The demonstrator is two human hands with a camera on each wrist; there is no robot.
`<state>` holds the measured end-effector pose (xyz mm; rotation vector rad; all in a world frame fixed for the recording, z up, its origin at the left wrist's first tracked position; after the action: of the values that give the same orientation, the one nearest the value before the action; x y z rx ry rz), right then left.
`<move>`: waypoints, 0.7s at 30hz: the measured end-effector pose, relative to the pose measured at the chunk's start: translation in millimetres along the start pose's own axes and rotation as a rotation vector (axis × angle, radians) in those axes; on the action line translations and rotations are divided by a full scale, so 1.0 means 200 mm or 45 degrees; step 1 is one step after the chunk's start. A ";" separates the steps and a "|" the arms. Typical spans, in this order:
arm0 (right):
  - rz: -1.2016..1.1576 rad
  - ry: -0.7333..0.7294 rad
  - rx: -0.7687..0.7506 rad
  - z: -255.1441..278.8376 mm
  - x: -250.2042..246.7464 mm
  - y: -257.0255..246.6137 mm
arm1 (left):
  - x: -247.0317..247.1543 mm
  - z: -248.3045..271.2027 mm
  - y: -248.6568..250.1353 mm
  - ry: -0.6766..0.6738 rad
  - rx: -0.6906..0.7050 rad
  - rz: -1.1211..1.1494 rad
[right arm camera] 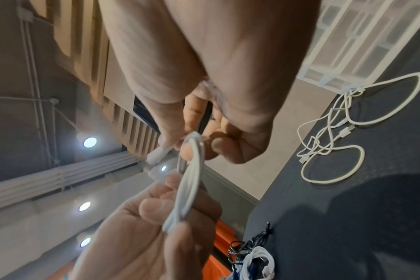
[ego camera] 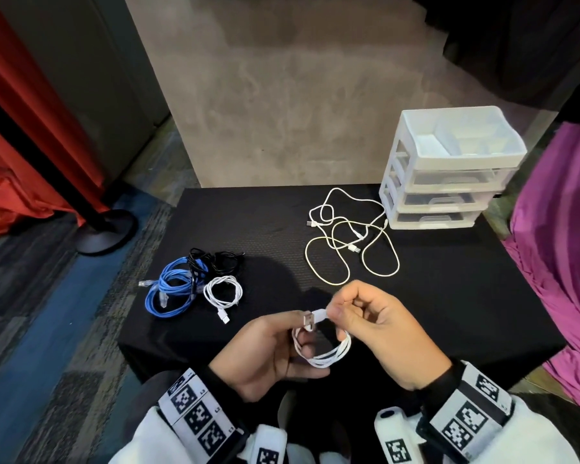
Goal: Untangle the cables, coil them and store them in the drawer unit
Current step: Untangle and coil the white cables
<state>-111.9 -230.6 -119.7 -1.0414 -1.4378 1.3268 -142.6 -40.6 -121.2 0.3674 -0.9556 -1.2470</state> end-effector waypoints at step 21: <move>0.172 -0.057 0.110 -0.09 -0.07 0.03 | 0.03 -0.03 -0.02 0.291 0.344 -0.257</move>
<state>-91.2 -238.8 -125.3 -1.0735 -1.3500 1.5046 -140.5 -48.4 -125.8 0.8183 -0.9061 -1.2272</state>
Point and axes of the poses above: each hand's wrist, its own z-axis away from the middle knuckle, its own x-axis out of the palm, y = z × x, the point moved 2 cm from there along -z, towards the middle knuckle, and after that the axes turned 9 degrees about y, right-handed, at the moved point
